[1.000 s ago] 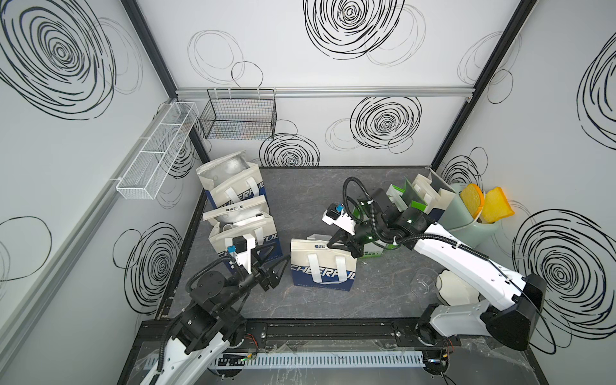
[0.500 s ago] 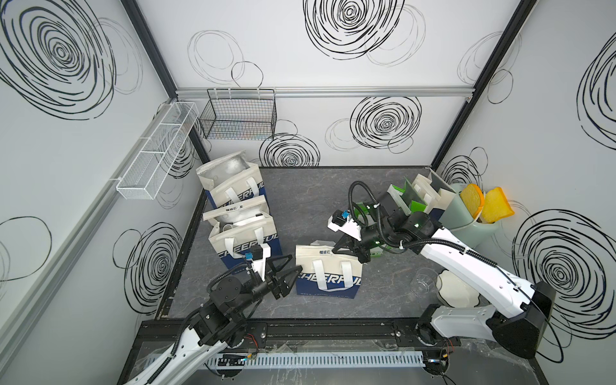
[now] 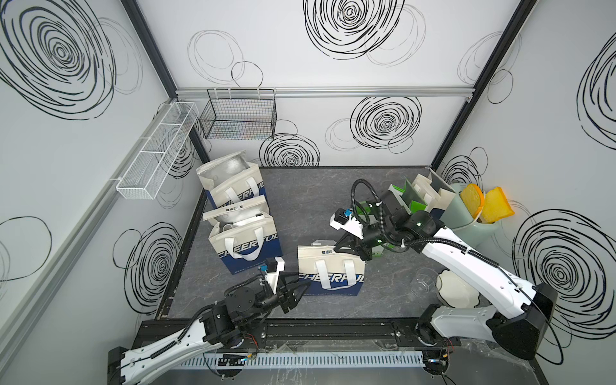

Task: Open the takeout bag
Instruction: Move the takeout bag to the center of the board.

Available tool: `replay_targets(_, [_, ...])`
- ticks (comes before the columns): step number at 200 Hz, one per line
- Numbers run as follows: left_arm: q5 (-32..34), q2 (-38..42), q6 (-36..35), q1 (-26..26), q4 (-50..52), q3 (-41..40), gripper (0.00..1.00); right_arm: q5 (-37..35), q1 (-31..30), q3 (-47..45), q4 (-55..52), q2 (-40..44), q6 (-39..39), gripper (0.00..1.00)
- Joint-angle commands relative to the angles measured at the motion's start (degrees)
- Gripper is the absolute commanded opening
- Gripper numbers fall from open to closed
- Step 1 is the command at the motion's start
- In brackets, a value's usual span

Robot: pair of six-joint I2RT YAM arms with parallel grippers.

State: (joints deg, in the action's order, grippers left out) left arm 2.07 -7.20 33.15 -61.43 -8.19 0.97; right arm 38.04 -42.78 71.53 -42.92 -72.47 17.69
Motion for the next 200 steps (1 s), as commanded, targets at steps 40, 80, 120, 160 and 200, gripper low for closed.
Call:
replay_targets(40, [2.4, 1.5, -2.3, -2.8, -0.5, -1.0, 0.07, -1.9, 0.4, 2.5, 2.9, 2.3, -0.2, 0.39])
replay_targets(80, [1.5, 1.4, -2.8, -3.0, -1.5, -1.3, 0.0, -12.8, -3.7, -1.4, 12.9, 9.7, 5.8, 0.62])
replay_targets(120, [1.3, 0.0, -3.3, -3.0, -2.3, -1.0, 0.0, -19.3, -10.0, -13.6, 34.9, 20.9, 16.5, 0.7])
replay_targets(160, [1.4, 0.0, -3.4, -3.0, -2.6, -1.0, 0.0, -35.0, -25.3, -21.2, 39.3, 20.1, 30.9, 0.68])
replay_targets(200, [1.1, 0.0, -3.8, -3.1, -3.0, -0.9, 0.0, -44.5, -33.8, -24.6, 44.7, 15.3, 32.4, 0.66])
